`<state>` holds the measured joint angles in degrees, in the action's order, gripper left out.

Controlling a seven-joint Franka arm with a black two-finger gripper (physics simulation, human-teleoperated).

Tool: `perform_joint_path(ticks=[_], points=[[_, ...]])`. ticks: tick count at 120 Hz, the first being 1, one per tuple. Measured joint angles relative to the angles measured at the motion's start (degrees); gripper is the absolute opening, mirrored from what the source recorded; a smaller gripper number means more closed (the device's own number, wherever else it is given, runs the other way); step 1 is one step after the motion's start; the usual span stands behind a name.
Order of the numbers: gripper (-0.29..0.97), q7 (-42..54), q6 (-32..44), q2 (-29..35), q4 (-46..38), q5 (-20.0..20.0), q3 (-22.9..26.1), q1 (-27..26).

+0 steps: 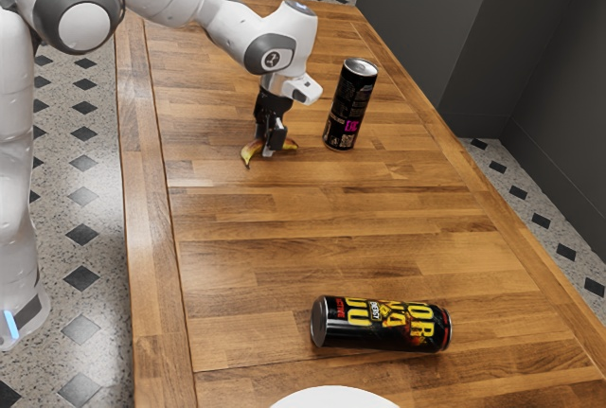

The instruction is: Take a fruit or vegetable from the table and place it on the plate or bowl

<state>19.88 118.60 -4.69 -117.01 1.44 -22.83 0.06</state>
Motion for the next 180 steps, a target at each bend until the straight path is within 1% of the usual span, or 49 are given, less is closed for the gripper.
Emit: perform_joint_path(ticks=[12,30,45,64,137,180], points=[[0.41,0.0,0.0,0.0,0.0,0.0,0.0,0.0],[0.45,-0.1,0.0,-0.1,0.0,-0.1,-0.1,0.0],[0.39,-0.1,0.1,-0.1,0.2,-0.1,-0.5,0.1],[0.36,-0.1,0.3,0.0,0.5,-0.1,-0.5,0.0],[0.34,0.0,-0.5,0.0,1.1,-0.3,-0.5,-0.2],[0.33,-0.2,-1.7,-0.1,1.8,-1.1,-0.4,-0.5]])
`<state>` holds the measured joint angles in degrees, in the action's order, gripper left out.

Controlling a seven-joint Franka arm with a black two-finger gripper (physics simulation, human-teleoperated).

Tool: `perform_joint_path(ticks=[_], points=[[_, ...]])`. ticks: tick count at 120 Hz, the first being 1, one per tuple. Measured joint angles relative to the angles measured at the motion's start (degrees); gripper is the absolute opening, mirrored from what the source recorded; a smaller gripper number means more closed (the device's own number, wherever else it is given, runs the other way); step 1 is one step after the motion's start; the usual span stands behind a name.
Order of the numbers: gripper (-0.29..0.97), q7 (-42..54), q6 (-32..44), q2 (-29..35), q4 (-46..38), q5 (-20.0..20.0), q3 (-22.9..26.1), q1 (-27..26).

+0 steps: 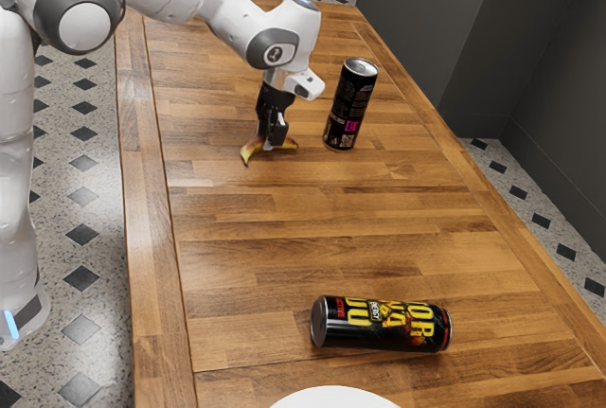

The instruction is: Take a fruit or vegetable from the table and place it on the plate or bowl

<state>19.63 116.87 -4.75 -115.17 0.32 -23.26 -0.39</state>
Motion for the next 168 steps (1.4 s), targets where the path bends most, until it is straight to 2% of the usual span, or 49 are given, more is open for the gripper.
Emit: perform_joint_path(ticks=[148,168], points=[[0.3,-2.1,-3.5,-1.0,1.2,-0.8,0.6,0.2],[0.24,-2.8,-3.5,-0.9,1.2,-0.8,0.5,0.2]])
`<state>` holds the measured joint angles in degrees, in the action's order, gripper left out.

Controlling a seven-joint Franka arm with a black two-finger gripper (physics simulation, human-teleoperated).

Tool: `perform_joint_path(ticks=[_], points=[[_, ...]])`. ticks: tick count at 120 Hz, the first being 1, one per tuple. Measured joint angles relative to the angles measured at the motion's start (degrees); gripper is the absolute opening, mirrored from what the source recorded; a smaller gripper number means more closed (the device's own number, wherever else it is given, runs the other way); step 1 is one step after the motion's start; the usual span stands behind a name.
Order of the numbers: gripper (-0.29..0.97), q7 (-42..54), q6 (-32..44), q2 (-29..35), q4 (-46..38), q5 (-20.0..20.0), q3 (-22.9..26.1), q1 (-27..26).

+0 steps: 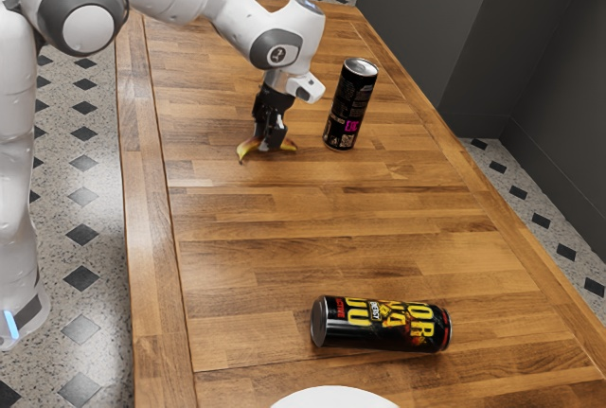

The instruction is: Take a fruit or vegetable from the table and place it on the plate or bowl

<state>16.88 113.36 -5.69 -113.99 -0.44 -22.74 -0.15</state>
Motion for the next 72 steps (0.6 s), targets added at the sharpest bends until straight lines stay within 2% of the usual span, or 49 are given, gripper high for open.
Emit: perform_joint_path(ticks=[20,47,72], points=[[0.21,-0.5,-0.7,0.3,0.7,-0.1,0.0,0.0],[0.21,-0.9,-6.2,1.0,7.9,-0.2,0.4,-0.7],[0.2,-1.1,-9.3,2.3,12.2,-0.5,0.9,-9.4]])
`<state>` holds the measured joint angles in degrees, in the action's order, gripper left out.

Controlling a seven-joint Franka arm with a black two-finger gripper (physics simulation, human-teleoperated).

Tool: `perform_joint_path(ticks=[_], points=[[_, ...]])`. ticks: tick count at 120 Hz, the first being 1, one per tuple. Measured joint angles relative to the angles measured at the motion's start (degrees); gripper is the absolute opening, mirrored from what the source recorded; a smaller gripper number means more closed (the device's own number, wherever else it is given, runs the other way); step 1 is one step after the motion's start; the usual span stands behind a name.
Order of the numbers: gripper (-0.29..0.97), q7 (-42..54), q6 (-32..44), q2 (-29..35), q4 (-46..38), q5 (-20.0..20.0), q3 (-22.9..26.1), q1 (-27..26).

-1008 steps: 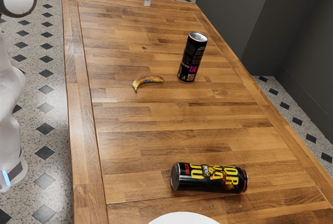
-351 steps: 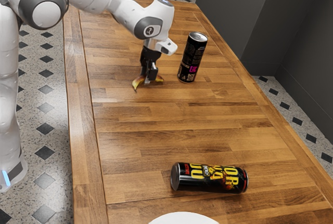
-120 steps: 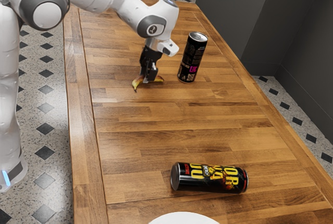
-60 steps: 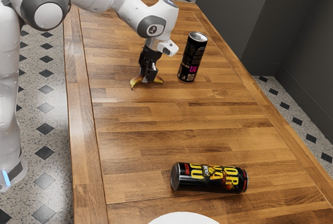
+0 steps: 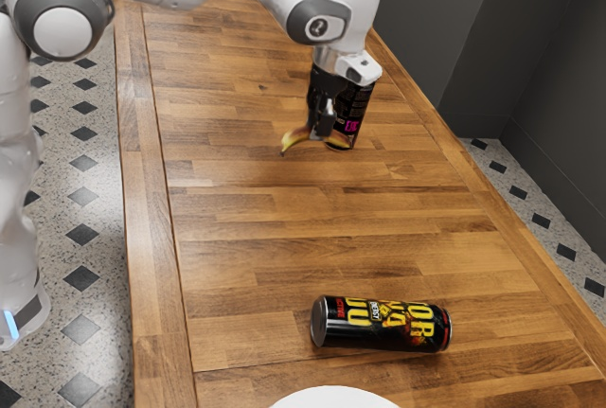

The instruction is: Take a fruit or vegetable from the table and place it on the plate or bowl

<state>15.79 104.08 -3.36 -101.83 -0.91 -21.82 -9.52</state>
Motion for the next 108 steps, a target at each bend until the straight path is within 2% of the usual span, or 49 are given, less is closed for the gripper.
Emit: perform_joint_path(ticks=[38,64,80,108], points=[[0.2,-0.3,-2.6,0.3,6.5,0.3,0.1,-18.8],[0.2,-0.4,-3.6,0.0,7.1,0.6,0.8,-32.1],[0.2,-0.8,-3.8,-0.7,8.3,1.0,5.3,-34.2],[0.2,-2.4,-3.2,-4.8,14.7,1.2,14.7,-32.8]])
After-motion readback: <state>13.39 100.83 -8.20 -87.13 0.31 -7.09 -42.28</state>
